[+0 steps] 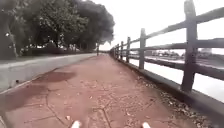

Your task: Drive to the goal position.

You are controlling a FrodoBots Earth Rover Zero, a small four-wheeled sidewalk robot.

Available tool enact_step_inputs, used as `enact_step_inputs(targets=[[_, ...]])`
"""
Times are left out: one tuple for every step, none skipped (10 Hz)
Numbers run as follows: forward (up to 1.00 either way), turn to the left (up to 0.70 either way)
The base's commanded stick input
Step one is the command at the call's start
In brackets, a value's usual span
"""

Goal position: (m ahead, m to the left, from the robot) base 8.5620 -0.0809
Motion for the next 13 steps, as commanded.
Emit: enact_step_inputs(targets=[[0.50,0.10],[0.50,0.46],[0.50,0.50],[0.50,0.12],[0.50,0.00],[0.50,0.00],[0.50,0.00],[0.50,0.00],[0.50,0.00],[0.50,0.00],[0.50,0.00],[0.50,0.00],[0.50,0.00]])
